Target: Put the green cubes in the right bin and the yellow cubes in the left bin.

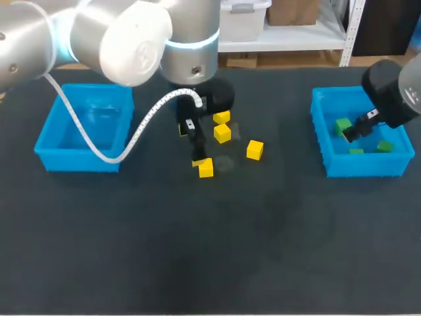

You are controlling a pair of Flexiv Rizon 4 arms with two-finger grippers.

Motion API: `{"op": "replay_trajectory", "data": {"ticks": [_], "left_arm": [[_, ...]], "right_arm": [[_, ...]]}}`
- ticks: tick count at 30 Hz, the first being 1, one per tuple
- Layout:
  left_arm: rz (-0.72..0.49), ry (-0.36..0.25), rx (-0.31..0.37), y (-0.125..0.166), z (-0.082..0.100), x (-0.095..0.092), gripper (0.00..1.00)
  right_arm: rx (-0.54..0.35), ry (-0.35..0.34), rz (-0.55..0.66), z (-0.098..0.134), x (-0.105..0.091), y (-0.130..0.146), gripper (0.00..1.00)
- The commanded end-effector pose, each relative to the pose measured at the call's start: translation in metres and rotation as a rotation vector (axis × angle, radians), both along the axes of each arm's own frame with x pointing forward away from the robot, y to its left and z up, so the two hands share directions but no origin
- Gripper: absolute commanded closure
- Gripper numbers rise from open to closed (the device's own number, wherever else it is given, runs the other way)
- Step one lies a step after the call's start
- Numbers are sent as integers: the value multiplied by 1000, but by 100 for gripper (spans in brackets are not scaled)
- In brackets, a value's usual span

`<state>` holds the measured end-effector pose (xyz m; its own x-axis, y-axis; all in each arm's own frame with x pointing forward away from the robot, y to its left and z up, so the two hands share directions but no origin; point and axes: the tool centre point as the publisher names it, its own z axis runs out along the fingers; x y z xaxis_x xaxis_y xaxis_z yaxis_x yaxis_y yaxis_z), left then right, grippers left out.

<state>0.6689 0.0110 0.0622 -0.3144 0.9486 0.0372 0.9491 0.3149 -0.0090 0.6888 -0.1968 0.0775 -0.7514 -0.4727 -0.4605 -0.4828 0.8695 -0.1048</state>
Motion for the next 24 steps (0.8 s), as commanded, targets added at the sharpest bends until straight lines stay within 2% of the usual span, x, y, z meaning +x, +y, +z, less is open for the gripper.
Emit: {"op": "replay_trajectory", "data": {"ticks": [1, 7, 12, 18, 24], "left_arm": [[17, 11, 3, -1, -8, 10, 0], [80, 17, -7, -3, -24, 18, 0], [88, -12, -3, -8, -26, 24, 0], [49, -49, 10, -13, -26, 17, 0], [-1, -48, 17, -16, -24, 3, 0]], "right_arm": [[-2, -7, -3, -1, -1, 0, 0], [-2, -7, -3, -1, -1, 0, 0], [-2, -7, -3, -1, -1, 0, 0], [-2, -7, -3, -1, -1, 0, 0], [-2, -7, -3, -1, -1, 0, 0]]}}
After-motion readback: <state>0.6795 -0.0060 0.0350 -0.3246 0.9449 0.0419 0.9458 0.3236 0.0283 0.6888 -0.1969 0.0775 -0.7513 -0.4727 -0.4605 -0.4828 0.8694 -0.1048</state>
